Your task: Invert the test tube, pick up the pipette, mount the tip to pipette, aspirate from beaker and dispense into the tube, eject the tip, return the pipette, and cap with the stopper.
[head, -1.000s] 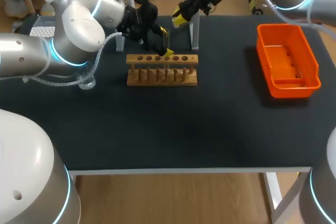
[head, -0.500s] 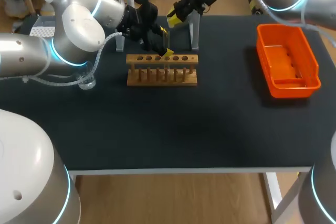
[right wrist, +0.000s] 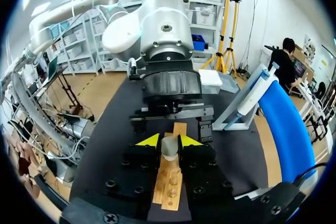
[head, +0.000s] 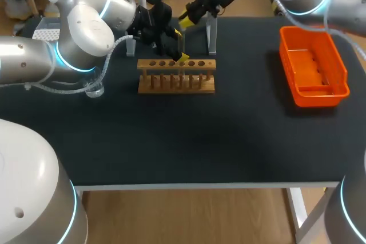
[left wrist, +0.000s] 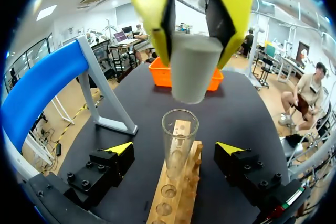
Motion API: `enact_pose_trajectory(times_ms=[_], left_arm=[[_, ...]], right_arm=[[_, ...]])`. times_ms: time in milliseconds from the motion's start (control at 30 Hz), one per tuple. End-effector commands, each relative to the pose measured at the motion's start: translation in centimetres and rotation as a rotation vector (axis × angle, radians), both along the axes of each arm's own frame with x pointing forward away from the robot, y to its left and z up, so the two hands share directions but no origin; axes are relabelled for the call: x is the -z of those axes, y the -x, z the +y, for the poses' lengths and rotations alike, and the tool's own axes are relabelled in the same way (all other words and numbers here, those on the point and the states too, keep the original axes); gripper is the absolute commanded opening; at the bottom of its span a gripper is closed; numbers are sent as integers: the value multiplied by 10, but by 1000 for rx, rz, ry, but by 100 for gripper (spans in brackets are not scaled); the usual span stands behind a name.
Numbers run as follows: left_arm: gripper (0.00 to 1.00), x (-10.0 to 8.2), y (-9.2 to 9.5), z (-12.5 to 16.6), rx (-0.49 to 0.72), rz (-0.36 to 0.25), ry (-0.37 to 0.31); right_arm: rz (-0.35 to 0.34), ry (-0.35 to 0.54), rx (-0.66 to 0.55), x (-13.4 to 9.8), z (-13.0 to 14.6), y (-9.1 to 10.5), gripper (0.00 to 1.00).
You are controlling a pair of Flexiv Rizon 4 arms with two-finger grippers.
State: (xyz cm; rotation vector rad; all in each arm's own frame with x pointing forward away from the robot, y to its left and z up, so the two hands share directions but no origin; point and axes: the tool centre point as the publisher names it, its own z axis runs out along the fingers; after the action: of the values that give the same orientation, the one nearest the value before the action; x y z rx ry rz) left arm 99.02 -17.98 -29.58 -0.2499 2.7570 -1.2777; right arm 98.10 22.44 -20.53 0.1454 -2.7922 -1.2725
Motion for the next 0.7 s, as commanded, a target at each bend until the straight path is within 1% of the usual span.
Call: enact_pose_trajectory(times_ms=[33,400,700], left_arm=[[100,-1,-1,0,1,4,-4],[100,-1,-1,0,1,4,-4],[100,-1,-1,0,1,4,-4]], right_arm=[[5,2,-1,3,3,-3,0],[15,-2,0,9,8,-6,0],[25,8,3,14,6,-6,0]])
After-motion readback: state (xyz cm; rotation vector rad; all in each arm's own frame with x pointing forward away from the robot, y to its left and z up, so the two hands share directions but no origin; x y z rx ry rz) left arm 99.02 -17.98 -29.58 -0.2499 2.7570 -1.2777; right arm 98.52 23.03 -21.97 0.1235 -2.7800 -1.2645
